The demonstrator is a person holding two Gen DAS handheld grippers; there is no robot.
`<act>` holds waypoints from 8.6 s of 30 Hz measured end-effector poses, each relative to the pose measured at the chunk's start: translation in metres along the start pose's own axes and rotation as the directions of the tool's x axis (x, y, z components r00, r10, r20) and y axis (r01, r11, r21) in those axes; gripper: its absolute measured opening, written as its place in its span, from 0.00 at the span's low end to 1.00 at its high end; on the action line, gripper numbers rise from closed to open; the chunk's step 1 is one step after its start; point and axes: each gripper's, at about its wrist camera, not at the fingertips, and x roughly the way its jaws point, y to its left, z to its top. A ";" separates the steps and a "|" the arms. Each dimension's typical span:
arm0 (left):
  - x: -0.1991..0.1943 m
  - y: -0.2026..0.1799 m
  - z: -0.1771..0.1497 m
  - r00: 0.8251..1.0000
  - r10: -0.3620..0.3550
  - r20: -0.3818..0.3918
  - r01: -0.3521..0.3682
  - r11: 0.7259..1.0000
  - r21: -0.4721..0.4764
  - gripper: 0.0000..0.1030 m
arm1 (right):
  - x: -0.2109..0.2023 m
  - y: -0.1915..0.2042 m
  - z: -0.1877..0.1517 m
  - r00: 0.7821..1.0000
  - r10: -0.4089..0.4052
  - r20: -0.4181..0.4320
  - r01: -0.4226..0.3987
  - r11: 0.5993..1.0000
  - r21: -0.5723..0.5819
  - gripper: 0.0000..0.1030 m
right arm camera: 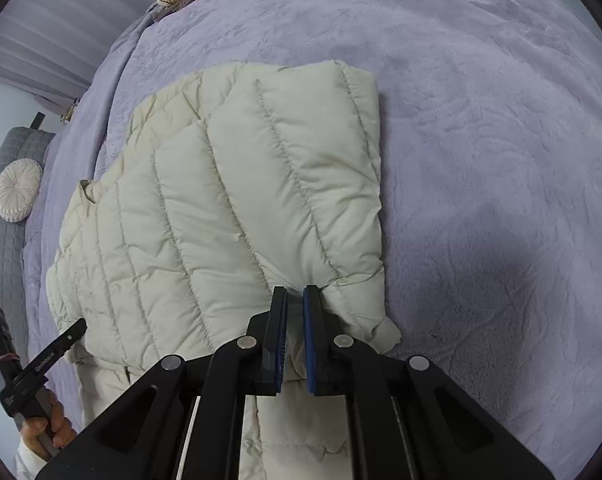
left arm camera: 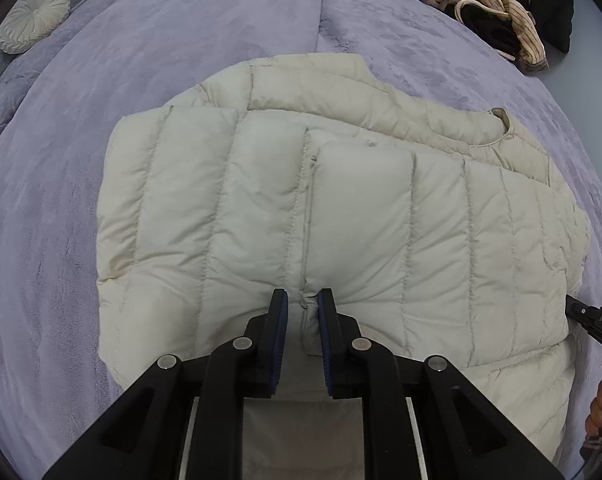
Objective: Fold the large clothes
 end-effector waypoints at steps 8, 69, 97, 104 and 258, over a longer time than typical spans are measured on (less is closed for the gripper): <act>-0.012 0.040 -0.012 0.998 0.063 0.007 -0.062 0.996 -0.057 0.17 | -0.006 0.002 0.001 0.999 -0.036 0.002 0.036 0.999 -0.027 0.07; -0.077 0.056 -0.061 0.978 0.208 0.024 -0.209 0.977 0.037 1.00 | -0.089 0.046 -0.082 0.996 0.087 0.008 -0.087 0.996 0.005 0.84; -0.065 0.077 -0.211 0.904 -0.133 -0.406 0.178 0.981 0.075 1.00 | -0.110 -0.089 -0.226 0.954 0.180 -0.238 -0.100 0.944 0.313 1.00; -0.059 0.058 -0.212 0.894 -0.145 -0.423 0.195 0.978 0.077 0.77 | -0.090 -0.081 -0.238 0.906 0.379 -0.191 -0.277 0.869 0.409 1.00; -0.070 0.125 -0.097 0.951 -0.282 -0.130 0.260 0.952 -0.162 0.68 | -0.045 -0.056 -0.181 0.885 0.465 0.013 -0.387 0.719 0.578 0.58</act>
